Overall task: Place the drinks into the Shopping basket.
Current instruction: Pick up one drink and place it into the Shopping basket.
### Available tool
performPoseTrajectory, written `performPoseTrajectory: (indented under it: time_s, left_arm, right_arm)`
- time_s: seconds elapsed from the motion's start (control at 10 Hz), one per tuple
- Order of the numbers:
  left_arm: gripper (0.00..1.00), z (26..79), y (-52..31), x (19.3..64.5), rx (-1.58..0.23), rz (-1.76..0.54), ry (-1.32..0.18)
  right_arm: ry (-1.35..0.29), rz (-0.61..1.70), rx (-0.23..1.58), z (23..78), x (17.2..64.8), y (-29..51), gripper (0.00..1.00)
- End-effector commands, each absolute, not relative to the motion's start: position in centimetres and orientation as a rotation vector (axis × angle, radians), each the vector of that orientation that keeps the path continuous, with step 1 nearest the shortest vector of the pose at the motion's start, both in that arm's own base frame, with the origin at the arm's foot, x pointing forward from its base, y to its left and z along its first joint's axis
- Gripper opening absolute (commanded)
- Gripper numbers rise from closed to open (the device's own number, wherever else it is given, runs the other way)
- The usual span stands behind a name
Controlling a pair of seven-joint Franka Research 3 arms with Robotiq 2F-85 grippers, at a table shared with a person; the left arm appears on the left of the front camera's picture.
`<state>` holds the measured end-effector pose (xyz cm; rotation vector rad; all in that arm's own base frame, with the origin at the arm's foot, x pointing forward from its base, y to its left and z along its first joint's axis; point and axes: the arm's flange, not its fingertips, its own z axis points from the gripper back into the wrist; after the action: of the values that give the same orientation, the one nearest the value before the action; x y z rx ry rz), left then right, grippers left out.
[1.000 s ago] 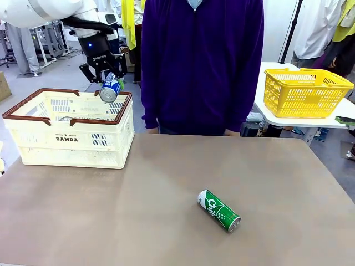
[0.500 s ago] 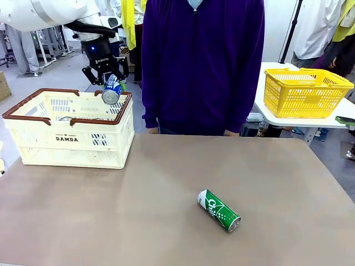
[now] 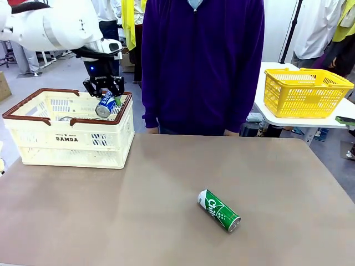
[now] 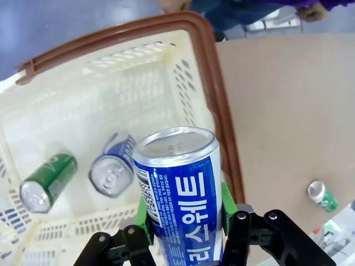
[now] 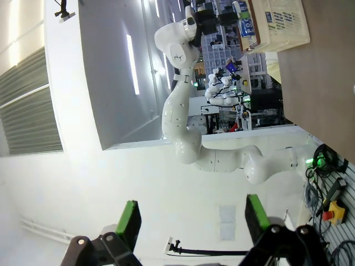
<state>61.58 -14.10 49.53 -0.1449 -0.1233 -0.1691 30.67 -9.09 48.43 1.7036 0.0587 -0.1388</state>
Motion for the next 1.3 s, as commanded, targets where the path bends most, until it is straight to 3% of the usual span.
performPoseTrajectory:
  time_s: [0.0,0.6,1.2]
  left_arm:
    - [0.0,49.6,-13.2,62.3,-0.134,-0.144,-0.156]
    - [0.0,43.2,-11.2,63.9,-0.109,-0.023,-0.108]
    - [0.0,40.9,-11.8,64.3,-0.104,0.019,-0.084]
  right_arm:
    - [0.08,-0.138,1.694,48.8,30.5,-9.3,1.0]
    - [0.08,-0.138,1.694,48.8,30.5,-9.3,1.0]
    - [0.08,-0.138,1.694,48.8,30.5,-9.3,1.0]
